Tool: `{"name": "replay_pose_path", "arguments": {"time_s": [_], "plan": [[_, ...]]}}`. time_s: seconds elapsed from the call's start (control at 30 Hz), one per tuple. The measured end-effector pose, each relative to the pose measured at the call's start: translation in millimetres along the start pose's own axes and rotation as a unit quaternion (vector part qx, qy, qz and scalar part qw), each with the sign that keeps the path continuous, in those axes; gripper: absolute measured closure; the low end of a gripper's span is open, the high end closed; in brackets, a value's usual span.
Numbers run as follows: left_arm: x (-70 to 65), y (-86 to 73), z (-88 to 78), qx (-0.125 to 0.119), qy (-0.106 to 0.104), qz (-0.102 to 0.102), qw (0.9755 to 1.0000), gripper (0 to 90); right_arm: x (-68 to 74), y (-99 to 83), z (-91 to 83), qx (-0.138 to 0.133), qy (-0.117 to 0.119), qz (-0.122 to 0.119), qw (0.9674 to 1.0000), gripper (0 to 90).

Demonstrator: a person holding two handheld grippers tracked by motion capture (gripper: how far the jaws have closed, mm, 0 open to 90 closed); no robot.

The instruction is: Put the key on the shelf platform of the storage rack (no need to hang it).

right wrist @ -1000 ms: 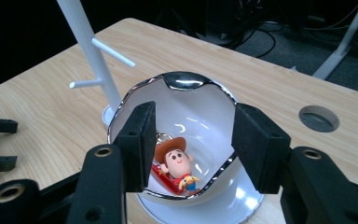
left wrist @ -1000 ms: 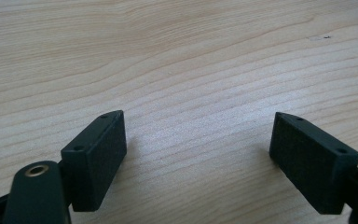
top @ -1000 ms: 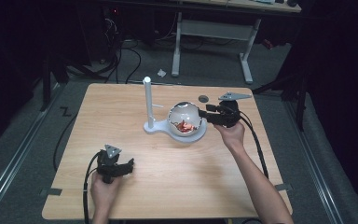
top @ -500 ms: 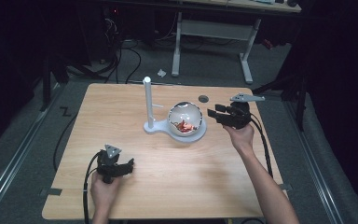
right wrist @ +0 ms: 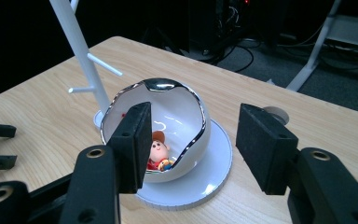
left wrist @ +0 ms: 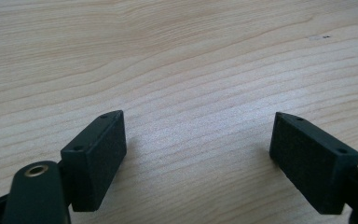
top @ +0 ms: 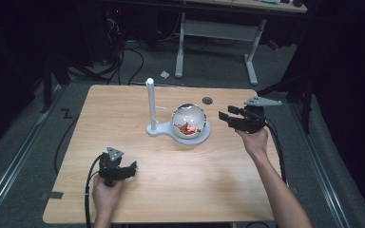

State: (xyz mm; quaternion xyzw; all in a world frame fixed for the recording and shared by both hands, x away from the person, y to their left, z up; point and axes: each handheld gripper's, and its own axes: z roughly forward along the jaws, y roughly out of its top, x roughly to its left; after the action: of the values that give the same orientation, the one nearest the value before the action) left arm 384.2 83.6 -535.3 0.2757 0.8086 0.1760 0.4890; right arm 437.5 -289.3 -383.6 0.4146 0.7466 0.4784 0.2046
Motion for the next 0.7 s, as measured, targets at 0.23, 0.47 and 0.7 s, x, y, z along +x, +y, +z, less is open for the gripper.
{"name": "replay_pose_path", "arguments": {"time_s": [0.23,0.47,0.7], "plan": [[0.0,0.0,0.0,0.0,0.0,0.0,1.0,18.9,-5.8,-6.9,-14.8,-0.018,-0.011,0.01,0.9997,44.0],[0.0,0.0,0.0,0.0,0.0,0.0,1.0,18.9,-8.8,-13.8,-29.8,-0.023,-0.021,0.015,0.9994,43.4],[-0.1,0.0,0.0,0.0,0.0,-0.001,1.0,19.0,-14.4,-21.7,-42.9,-0.022,-0.032,0.031,0.9987,42.8]]}}
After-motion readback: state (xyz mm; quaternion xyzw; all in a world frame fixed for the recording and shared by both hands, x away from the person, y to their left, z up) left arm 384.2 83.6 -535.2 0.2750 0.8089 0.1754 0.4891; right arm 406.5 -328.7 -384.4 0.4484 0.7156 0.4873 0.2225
